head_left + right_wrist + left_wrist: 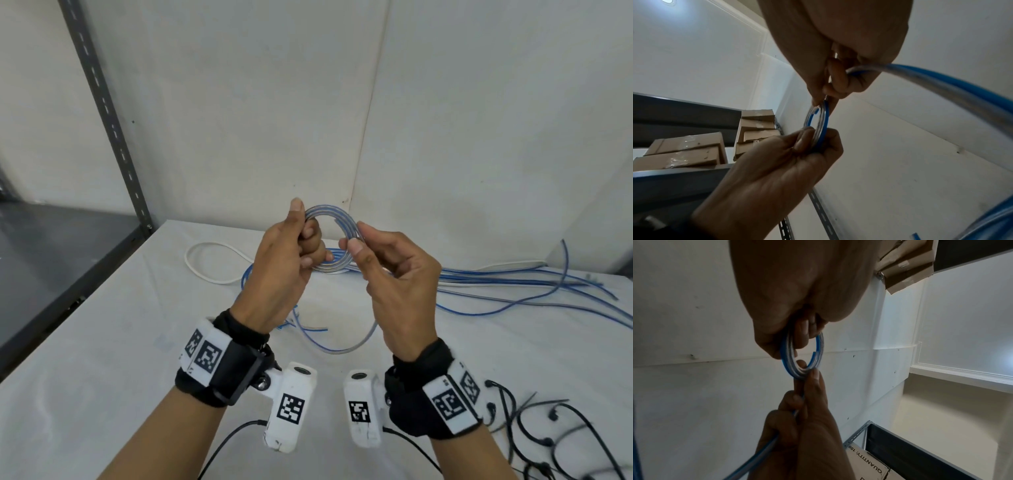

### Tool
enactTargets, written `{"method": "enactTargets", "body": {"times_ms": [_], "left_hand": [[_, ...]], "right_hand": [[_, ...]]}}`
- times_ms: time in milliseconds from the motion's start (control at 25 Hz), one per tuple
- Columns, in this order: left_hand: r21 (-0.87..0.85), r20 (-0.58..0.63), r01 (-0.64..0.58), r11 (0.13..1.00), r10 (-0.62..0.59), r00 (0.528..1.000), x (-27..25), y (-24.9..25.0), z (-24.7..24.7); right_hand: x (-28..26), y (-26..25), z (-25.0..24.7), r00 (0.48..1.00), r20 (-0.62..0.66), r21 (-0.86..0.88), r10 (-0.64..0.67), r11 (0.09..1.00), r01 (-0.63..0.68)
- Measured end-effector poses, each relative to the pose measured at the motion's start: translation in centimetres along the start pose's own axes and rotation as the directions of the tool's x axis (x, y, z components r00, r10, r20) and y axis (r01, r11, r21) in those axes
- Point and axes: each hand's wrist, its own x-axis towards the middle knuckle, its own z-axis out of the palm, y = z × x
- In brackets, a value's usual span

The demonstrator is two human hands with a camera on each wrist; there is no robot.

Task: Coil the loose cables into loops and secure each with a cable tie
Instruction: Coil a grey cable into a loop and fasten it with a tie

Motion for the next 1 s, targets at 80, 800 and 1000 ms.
{"method": "enactTargets", "body": {"times_ms": [80,800,1000], "left_hand": [[0.075,-0.009,0.052,0.996,-0.051,0.999,0.1,0.2,-0.3],[0.347,-0.013,0.007,0.938,-0.003,1.0,0.0,1.6,-1.7],[0.091,-0.048,0.057,0.994,-0.052,0.997,0.1,1.1,-0.8]], "right_hand": [[0.5,-0.3,-0.7,0.999,0.031,-0.025,-0.017,1.0,0.018],[0.7,-1.4,-1.7,0.974,0.185,-0.178,-0.133,0.97,0.167],[-0.1,-0.7,-0.3,0.986,0.13,-0.096,-0.101,0.989,0.114]]}}
